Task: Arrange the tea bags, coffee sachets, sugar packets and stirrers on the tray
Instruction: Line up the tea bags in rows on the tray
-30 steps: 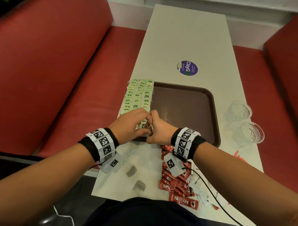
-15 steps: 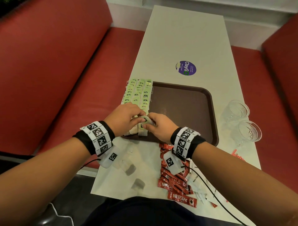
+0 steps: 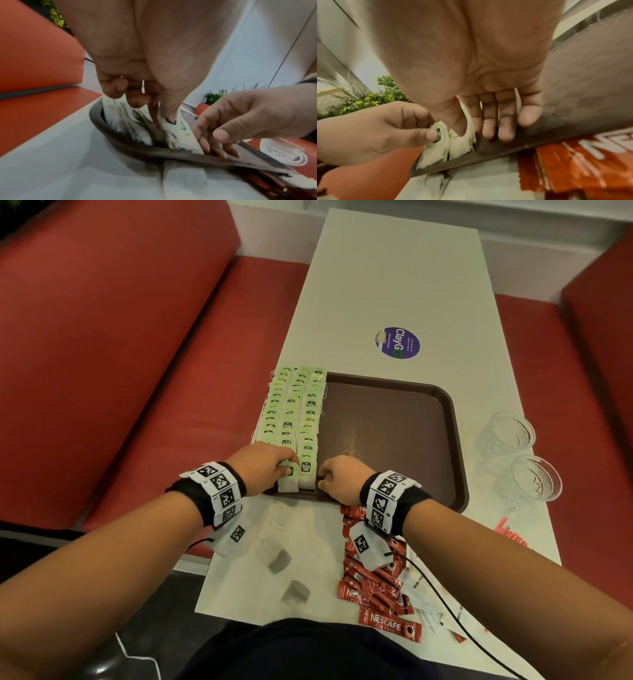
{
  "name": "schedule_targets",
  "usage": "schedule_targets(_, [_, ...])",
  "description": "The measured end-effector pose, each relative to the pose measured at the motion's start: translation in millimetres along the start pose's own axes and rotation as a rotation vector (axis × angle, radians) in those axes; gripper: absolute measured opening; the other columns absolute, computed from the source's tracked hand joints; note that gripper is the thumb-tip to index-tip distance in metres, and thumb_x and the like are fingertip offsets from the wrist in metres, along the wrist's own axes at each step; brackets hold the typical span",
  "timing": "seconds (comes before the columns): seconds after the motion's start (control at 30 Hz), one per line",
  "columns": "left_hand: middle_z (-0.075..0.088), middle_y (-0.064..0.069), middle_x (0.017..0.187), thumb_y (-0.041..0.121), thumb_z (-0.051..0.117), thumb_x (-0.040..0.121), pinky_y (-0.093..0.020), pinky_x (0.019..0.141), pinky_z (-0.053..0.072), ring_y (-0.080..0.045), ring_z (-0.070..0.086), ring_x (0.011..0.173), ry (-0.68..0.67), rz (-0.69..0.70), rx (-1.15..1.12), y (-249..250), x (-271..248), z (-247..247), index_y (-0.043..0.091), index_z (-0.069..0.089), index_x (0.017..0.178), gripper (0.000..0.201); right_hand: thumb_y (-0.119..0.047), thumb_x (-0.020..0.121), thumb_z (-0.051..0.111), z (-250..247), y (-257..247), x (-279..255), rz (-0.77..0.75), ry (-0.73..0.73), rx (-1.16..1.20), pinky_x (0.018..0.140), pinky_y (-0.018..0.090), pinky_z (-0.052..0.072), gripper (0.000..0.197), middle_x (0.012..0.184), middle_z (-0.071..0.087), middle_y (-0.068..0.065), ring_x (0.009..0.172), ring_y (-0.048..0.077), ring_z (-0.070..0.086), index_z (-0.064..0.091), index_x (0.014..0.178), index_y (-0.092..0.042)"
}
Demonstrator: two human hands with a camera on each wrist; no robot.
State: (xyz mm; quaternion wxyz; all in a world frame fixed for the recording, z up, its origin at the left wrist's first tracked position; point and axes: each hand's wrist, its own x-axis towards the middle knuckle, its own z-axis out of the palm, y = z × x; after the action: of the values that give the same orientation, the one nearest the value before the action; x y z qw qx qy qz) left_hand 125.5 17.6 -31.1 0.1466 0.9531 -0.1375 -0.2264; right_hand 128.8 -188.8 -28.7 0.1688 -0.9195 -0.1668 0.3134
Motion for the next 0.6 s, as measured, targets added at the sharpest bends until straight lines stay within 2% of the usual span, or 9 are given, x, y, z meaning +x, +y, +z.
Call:
schedule_targets(0.07, [0.063,0.002,0.11,0.032,0.057,0.098,-0.032,0.08,0.044,-0.021,0.06,0.099,0.048,-0.004,0.072,0.7,2.0,0.8,0.031,0.061,0.126,0.028,-0.024,0.098,0.055,0.4,-0.9,2.7,0.005,-0.004,-0.005,0.086,0.037,0.055,0.026,0.103,0.071,0.009,0.095,0.028,0.066,0.071,0.11,-0.008])
schedule_targets(0.13, [0.055,0.003,0.119,0.036,0.062,0.095,-0.032,0.082,0.044,-0.021,0.059,0.105,0.109,-0.015,0.08,1.3,1.9,1.8,0.031,0.057,0.128,0.034,-0.024,0.097,0.056,0.9,-1.5,4.5,0.009,-0.009,0.0,0.083,0.036,0.056,0.024,0.1,0.072,0.008,0.093,0.027,0.066,0.072,0.108,-0.009])
schedule_targets(0.27, [0.047,0.006,0.119,0.048,0.075,0.081,-0.033,0.08,0.047,-0.019,0.057,0.098,0.151,-0.011,0.063,6.3,-2.4,8.5,0.03,0.053,0.123,0.051,-0.024,0.096,0.057,0.6,-5.1,4.0,0.009,-0.008,0.036,0.077,0.032,0.053,0.023,0.099,0.071,0.006,0.089,0.025,0.065,0.072,0.109,-0.013])
schedule_targets(0.37, [0.046,0.006,0.117,0.047,0.078,0.078,-0.032,0.076,0.047,-0.019,0.058,0.094,0.14,-0.002,0.068,5.9,-4.4,14.9,0.028,0.053,0.118,0.05,-0.023,0.096,0.057,1.3,-7.9,4.4,0.013,-0.012,0.034,0.073,0.03,0.051,0.022,0.099,0.071,0.005,0.088,0.023,0.065,0.071,0.11,-0.015])
schedule_targets(0.47, [0.046,0.006,0.118,0.048,0.078,0.077,-0.033,0.079,0.048,-0.018,0.057,0.094,0.179,0.008,0.013,1.4,-8.8,17.1,0.03,0.054,0.12,0.053,-0.026,0.095,0.058,3.6,-9.9,4.0,0.032,-0.015,0.009,0.069,0.03,0.052,0.023,0.096,0.071,0.006,0.085,0.024,0.066,0.071,0.108,-0.012])
schedule_targets(0.53, [0.047,0.007,0.117,0.047,0.076,0.08,-0.033,0.08,0.049,-0.017,0.056,0.095,0.24,0.037,-0.027,0.1,-16.2,15.6,0.03,0.055,0.118,0.046,-0.03,0.094,0.058,3.2,-12.1,0.4,0.029,0.01,-0.036,0.066,0.03,0.048,0.025,0.092,0.069,0.004,0.082,0.024,0.064,0.067,0.105,-0.01])
schedule_targets(0.6, [0.05,0.007,0.112,0.042,0.071,0.085,-0.034,0.079,0.05,-0.017,0.057,0.094,0.284,0.083,-0.03,-0.1,-27.4,13.9,0.028,0.06,0.112,0.032,-0.032,0.094,0.058,2.3,-15.8,-5.9,0.001,0.059,-0.071,0.068,0.031,0.046,0.021,0.091,0.062,0.0,0.081,0.022,0.059,0.06,0.103,-0.013])
